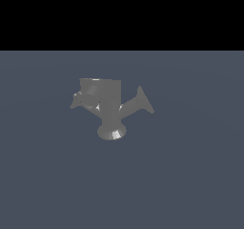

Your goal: Turn on the faucet by rotating a designated handle.

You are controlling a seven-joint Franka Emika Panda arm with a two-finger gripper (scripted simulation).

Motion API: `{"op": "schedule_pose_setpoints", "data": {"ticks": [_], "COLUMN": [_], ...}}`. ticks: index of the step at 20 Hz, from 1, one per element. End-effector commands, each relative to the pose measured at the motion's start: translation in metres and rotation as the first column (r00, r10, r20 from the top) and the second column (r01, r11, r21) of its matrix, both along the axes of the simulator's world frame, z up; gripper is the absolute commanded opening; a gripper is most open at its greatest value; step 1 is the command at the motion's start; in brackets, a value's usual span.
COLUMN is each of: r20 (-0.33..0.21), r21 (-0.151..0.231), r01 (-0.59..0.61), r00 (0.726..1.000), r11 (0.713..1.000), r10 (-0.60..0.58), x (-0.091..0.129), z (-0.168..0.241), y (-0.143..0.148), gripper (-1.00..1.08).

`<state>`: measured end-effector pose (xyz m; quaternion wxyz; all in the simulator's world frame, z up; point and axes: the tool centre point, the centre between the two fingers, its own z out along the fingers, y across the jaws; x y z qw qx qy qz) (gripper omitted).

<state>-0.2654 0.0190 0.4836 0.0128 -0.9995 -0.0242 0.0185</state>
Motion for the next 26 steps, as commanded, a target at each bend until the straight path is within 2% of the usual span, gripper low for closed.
{"op": "schedule_pose_setpoints", "data": {"ticks": [1, 2, 3, 4, 5, 6, 7, 9, 10, 11, 12, 13, 14, 15, 16, 17, 18, 19, 20, 21, 22, 23, 24, 25, 26], "r20": [-0.041, -0.109, -0.099, -0.138, -0.164, -0.151, -0.195, -0.215, -0.179, -0.170, -0.181, -0.182, -0.179, -0.179, -0.146, -0.143, -0.153, -0.140, -0.132, -0.088, -0.104, -0.123, -0.124, -0.047, -0.144], "r21": [0.018, -0.008, 0.002, -0.018, -0.034, -0.047, -0.022, 0.011, 0.027, 0.024, 0.007, 0.006, 0.049, 0.049, 0.062, 0.066, 0.078, 0.080, 0.110, 0.117, 0.132, 0.136, 0.136, 0.144, 0.122], "r01": [0.037, 0.016, 0.023, 0.044, 0.015, 0.021, -0.030, -0.009, -0.018, -0.013, -0.111, -0.118, -0.028, -0.028, -0.054, 0.002, -0.008, 0.038, 0.045, 0.046, -0.012, 0.088, 0.095, 0.025, 0.031], "r00": [0.999, 0.994, 0.995, 0.989, 0.986, 0.988, 0.981, 0.976, 0.984, 0.985, 0.977, 0.976, 0.983, 0.983, 0.987, 0.990, 0.988, 0.990, 0.991, 0.995, 0.994, 0.990, 0.989, 0.999, 0.990], "r11": [0.999, 1.000, 1.000, 0.999, 0.999, 0.999, 0.999, 1.000, 0.999, 1.000, 0.994, 0.993, 0.998, 0.998, 0.997, 0.998, 0.997, 0.996, 0.993, 0.992, 0.991, 0.987, 0.986, 0.989, 0.992], "r10": [-0.036, -0.016, -0.023, -0.046, -0.020, -0.028, 0.025, 0.011, 0.022, 0.017, 0.111, 0.117, 0.036, 0.036, 0.063, 0.008, 0.020, -0.026, -0.030, -0.035, 0.026, -0.071, -0.078, -0.018, -0.014], "x": [0.002, 0.005, 0.015, 0.017, 0.021, 0.030, 0.031, 0.040, 0.060, 0.071, 0.076, 0.077, 0.081, 0.081, 0.102, 0.109, 0.111, 0.120, 0.128, 0.148, 0.147, 0.142, 0.142, 0.184, 0.125], "z": [-0.021, -0.054, -0.062, -0.087, -0.108, -0.114, -0.141, -0.171, -0.168, -0.175, -0.190, -0.190, -0.203, -0.203, -0.203, -0.215, -0.232, -0.241, -0.253, -0.251, -0.273, -0.289, -0.290, -0.274, -0.316], "y": [-0.015, -0.007, -0.003, -0.026, -0.028, -0.048, -0.028, -0.040, -0.041, -0.057, -0.026, -0.023, -0.046, -0.046, -0.033, -0.054, -0.038, -0.067, -0.061, -0.067, -0.050, -0.077, -0.080, -0.043, -0.072], "gripper": [-0.40, -0.29, -0.02, 0.15, 0.27, 0.39, 0.30, 0.25, 0.51, 0.47, 0.32, 0.32, 0.07, 0.07, -0.13, -0.31, -0.62, -0.76, -0.80, -0.76, -0.81, -0.63, -0.63, 0.12, 0.23]}}
